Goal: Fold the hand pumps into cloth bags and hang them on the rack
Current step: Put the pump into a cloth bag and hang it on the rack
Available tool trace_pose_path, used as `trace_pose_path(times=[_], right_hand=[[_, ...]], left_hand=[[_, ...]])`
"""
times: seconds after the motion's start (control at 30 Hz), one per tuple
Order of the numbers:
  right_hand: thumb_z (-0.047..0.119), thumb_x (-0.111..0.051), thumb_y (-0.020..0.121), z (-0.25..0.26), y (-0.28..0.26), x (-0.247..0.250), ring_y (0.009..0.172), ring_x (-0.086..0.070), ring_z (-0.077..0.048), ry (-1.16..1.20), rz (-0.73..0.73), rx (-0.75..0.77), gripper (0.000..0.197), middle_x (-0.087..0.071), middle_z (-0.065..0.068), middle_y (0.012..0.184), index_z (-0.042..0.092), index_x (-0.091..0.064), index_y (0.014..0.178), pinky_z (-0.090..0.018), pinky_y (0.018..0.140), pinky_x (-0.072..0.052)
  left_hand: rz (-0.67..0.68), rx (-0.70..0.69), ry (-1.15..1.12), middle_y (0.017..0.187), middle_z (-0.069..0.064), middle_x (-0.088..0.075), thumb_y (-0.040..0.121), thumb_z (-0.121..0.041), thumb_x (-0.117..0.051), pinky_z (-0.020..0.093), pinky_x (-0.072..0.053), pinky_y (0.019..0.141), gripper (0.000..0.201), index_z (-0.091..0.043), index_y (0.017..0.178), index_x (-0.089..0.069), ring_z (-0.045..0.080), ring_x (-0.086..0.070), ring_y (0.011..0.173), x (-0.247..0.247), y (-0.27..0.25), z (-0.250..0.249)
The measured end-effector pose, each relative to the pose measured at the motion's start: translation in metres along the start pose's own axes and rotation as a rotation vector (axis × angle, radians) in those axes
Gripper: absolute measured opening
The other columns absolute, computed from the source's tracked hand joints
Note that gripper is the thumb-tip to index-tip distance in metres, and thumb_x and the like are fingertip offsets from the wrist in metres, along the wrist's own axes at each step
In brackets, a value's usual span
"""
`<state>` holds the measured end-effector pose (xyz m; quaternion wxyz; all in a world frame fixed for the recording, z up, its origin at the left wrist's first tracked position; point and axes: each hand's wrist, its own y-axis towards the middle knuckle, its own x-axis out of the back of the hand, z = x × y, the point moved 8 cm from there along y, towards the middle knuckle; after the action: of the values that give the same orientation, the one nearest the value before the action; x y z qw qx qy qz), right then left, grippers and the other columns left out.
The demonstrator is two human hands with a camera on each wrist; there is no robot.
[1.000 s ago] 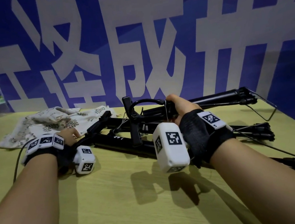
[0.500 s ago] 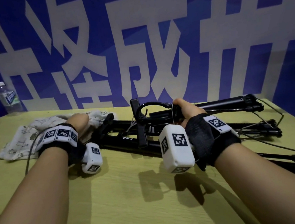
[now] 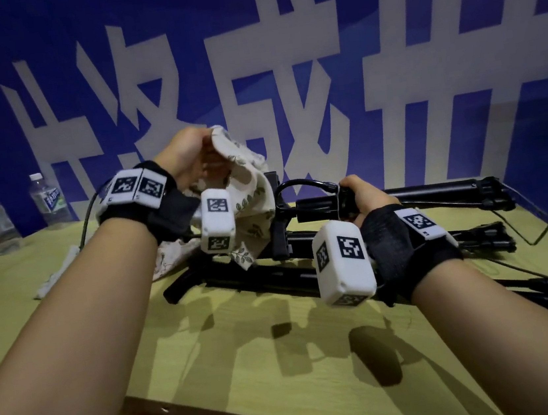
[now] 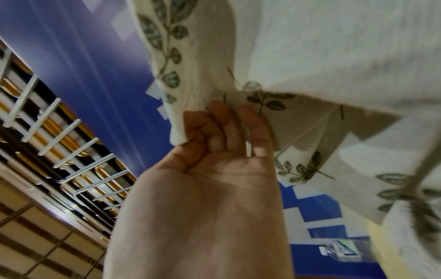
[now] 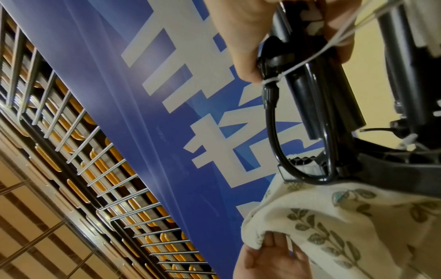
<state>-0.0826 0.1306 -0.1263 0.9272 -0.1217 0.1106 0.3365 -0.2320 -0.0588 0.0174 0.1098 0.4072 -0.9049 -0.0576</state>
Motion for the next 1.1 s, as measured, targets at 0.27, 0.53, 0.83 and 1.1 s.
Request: trace_pose_path(times=[0.27,0.53,0.83,1.1], right_hand=[[0.034,-0.072,0.064,0.071,-0.054,0.069,0.067,-0.06,-0.014,0.046,-0.124,0.123,0.034,-0.062,-0.002,0.083,0.012,-0.057,0.086,-0.027,0.059,-0.056],[0.031,-0.078,0.056,0.111,-0.104,0.177,0.068,-0.066,-0.019,0.166,-0.343,0.197,0.036,-0.067,-0.007,0.077,0.009,-0.06,0.078,-0.033,0.06,-0.058],[0.028,-0.065,0.08,0.118,-0.145,0.255,0.045,-0.053,-0.011,0.141,-0.495,0.199,0.021,-0.054,0.0,0.061,0.015,-0.053,0.07,-0.018,0.036,-0.038],[0.028,-0.063,0.08,0.096,-0.141,0.25,0.041,-0.051,-0.012,0.099,-0.449,0.144,0.02,-0.055,0.0,0.052,0.014,-0.055,0.069,-0.019,0.04,-0.039]], left_hand=[[0.062,-0.081,-0.039,0.069,0.002,-0.057,0.095,-0.013,-0.033,0.027,-0.05,0.06,0.03,-0.013,0.077,-0.057,0.015,-0.055,0.06,-0.06,-0.027,-0.067],[0.161,-0.204,-0.084,0.077,0.008,-0.062,0.094,0.001,-0.025,0.022,-0.052,0.059,0.041,-0.008,0.08,-0.062,0.016,-0.059,0.067,-0.12,-0.042,-0.094],[0.139,0.007,1.557,0.135,0.025,-0.043,0.098,-0.011,-0.039,0.046,-0.036,0.098,0.033,0.003,0.128,-0.045,0.038,-0.044,0.121,-0.145,-0.048,-0.013],[0.514,-0.239,1.288,0.133,0.007,-0.052,0.094,-0.009,-0.041,0.031,-0.04,0.095,0.034,-0.012,0.126,-0.053,0.023,-0.049,0.12,-0.273,-0.09,0.033]])
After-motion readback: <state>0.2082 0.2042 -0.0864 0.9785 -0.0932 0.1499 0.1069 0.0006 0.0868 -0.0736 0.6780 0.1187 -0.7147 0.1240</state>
